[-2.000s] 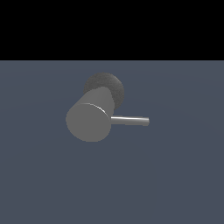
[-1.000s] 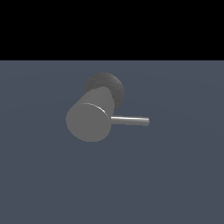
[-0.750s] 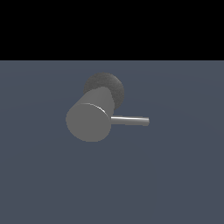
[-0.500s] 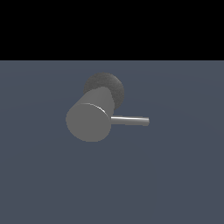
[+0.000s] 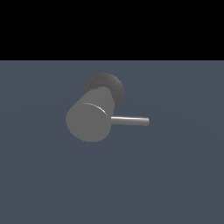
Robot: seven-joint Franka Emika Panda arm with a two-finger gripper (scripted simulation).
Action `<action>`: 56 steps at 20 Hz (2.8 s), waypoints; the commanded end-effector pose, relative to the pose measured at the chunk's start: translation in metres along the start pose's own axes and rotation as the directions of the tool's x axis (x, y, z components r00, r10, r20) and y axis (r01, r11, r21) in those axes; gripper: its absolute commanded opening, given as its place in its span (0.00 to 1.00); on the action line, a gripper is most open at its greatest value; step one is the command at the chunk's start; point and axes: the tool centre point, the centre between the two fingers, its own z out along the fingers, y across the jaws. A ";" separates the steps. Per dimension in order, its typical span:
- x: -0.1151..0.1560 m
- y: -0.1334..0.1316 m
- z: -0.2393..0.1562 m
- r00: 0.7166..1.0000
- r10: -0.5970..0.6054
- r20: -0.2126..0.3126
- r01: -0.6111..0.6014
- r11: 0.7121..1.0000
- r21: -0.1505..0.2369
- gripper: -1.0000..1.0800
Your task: Turn on the faucet by rotating a designated handle.
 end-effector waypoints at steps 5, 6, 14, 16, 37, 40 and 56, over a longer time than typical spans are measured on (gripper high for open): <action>0.005 -0.002 -0.006 1.000 0.004 -0.019 -0.002 0.995 0.103 0.00; 0.005 -0.002 -0.007 1.000 0.006 -0.021 -0.004 0.993 0.114 0.00; 0.010 -0.006 -0.009 0.999 -0.006 -0.035 0.011 0.989 0.146 0.00; 0.011 -0.009 -0.010 0.999 -0.021 -0.042 0.027 0.989 0.142 0.00; 0.015 -0.015 -0.027 0.995 -0.043 -0.094 0.064 0.973 0.224 0.00; 0.019 -0.014 -0.032 0.993 -0.032 -0.111 0.062 0.959 0.277 0.00; 0.064 0.029 -0.088 0.952 0.187 -0.242 0.044 0.698 0.715 0.00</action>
